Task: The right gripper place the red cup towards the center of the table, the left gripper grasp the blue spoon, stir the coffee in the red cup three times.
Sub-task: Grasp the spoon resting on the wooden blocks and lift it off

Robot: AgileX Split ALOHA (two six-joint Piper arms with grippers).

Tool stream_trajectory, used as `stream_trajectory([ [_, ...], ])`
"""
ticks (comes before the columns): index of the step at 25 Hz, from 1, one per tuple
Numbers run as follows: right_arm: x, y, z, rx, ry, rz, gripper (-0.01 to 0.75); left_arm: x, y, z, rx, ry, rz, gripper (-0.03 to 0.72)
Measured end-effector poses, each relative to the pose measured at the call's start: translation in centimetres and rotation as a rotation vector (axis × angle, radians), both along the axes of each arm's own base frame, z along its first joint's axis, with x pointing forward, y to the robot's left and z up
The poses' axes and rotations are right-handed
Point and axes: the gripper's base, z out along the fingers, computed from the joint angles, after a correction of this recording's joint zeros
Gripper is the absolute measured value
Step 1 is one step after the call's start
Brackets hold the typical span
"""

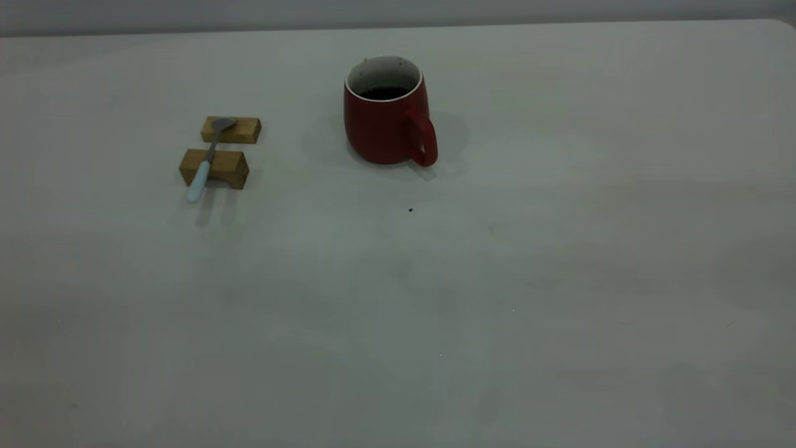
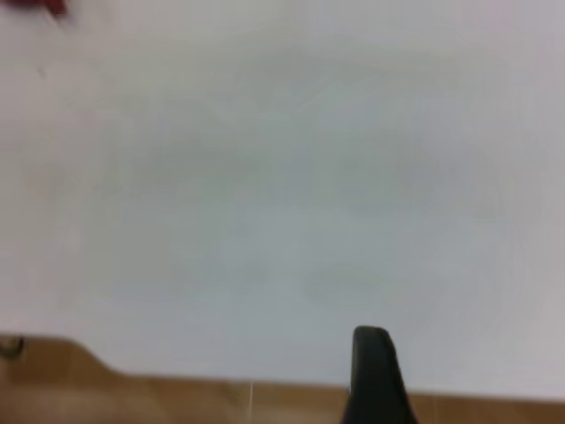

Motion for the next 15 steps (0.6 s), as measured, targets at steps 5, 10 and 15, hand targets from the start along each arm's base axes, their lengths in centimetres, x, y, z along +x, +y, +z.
stream_trajectory([
  [5,-2.1,-0.2,0.1,0.011,-0.138,-0.015,0.572,0.0,0.0,0.0,0.0,0.0,0.0,0.341],
  [10,-2.3,-0.2,0.1,0.012,-0.146,-0.018,0.572,0.0,0.0,0.0,0.0,0.0,0.0,0.341],
  [15,-2.3,-0.1,0.1,0.029,-0.146,-0.018,0.572,0.0,0.0,0.0,0.0,0.0,0.0,0.341],
])
